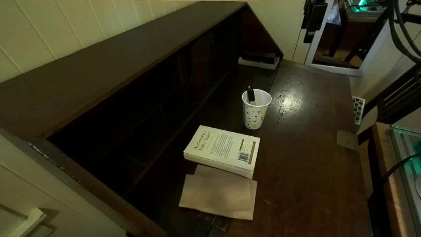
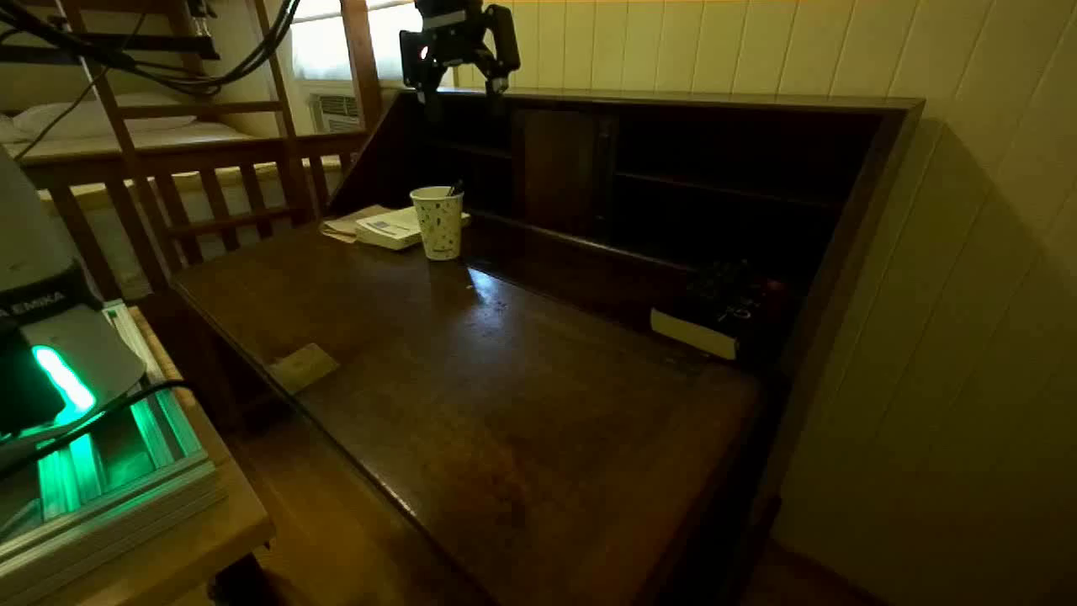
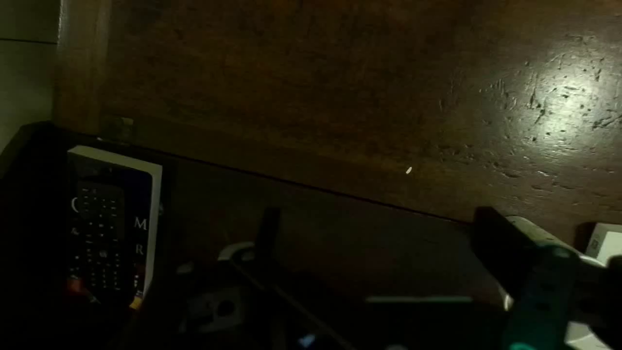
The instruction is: Remove the marker from the cup, then put the cup in the cabinet and close the cabinet door
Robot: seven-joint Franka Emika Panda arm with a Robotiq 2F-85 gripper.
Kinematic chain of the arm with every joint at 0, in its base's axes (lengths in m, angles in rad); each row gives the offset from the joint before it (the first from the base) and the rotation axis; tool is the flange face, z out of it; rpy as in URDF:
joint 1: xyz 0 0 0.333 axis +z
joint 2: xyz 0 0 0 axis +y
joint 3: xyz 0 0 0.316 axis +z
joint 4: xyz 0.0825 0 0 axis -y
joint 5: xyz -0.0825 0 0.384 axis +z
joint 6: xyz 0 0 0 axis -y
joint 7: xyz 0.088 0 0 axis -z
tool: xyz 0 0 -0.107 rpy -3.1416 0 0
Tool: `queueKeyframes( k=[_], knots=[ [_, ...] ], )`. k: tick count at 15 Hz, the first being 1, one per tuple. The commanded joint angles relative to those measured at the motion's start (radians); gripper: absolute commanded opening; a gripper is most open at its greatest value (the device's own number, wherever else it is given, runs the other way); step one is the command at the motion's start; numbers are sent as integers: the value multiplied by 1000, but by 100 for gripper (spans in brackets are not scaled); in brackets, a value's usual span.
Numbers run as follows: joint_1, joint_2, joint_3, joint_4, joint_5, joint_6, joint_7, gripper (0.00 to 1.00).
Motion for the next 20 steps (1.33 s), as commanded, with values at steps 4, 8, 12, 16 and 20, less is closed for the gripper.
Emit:
queueKeyframes(
  k=[4,8,12,16,20],
  knots=[
    [-10,1,10,1,3,-1,-2,100],
    [-10,1,10,1,3,-1,-2,100],
    [5,1,13,-6,48,23,-4,100],
    [38,11,29,-16,144,70,-10,100],
    [68,56,62,-11,216,106,34,100]
  ],
)
